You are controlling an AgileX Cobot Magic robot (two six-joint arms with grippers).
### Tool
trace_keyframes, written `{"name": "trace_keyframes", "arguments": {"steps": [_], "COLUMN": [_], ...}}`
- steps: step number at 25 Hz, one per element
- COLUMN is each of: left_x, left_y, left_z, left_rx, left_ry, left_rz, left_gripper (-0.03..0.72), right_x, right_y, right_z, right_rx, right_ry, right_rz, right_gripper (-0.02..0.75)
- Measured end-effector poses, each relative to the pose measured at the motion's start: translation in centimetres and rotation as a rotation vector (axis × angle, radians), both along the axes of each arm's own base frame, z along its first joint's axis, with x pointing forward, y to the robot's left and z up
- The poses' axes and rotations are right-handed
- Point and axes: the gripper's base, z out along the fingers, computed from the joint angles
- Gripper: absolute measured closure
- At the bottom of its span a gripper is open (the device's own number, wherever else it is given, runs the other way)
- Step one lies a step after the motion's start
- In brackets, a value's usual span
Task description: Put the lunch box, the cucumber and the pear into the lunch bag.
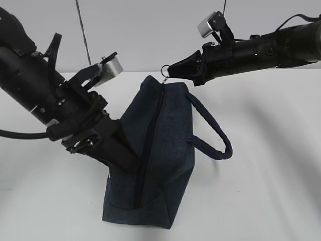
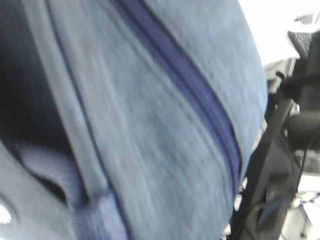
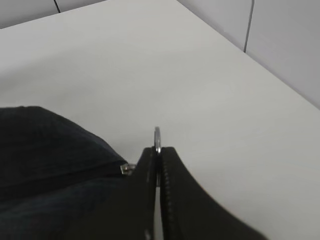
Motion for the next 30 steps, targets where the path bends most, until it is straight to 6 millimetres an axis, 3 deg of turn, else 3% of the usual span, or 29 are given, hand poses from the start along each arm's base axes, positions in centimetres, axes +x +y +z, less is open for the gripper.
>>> {"name": "trace_keyframes", "arguments": {"steps": [10, 17, 30], "left_x": [2.8, 4.1, 6.2], "left_y": [-0.4, -0.4, 3.2], "left_z": [2.6, 2.9, 3.1], "left_rx": [-0.044, -0.056, -0.047], "left_ry": [-0.148, -0.231, -0.246], "left_rz": [0.154, 0.255, 0.376], "left_gripper": [0.327, 0.327, 0.327], "right_x": [-0.1, -0.1, -0.1], "right_y": [0.0, -0.1, -0.1], "right_z": [-0.1, -0.1, -0.1], "right_rx": [-0.012, -0.011, -0.009], "right_ry": [0.014, 0.015, 0.016], "right_rz": [0.004, 0.002, 0.006], "right_gripper": [0.738, 0.738, 0.738]}}
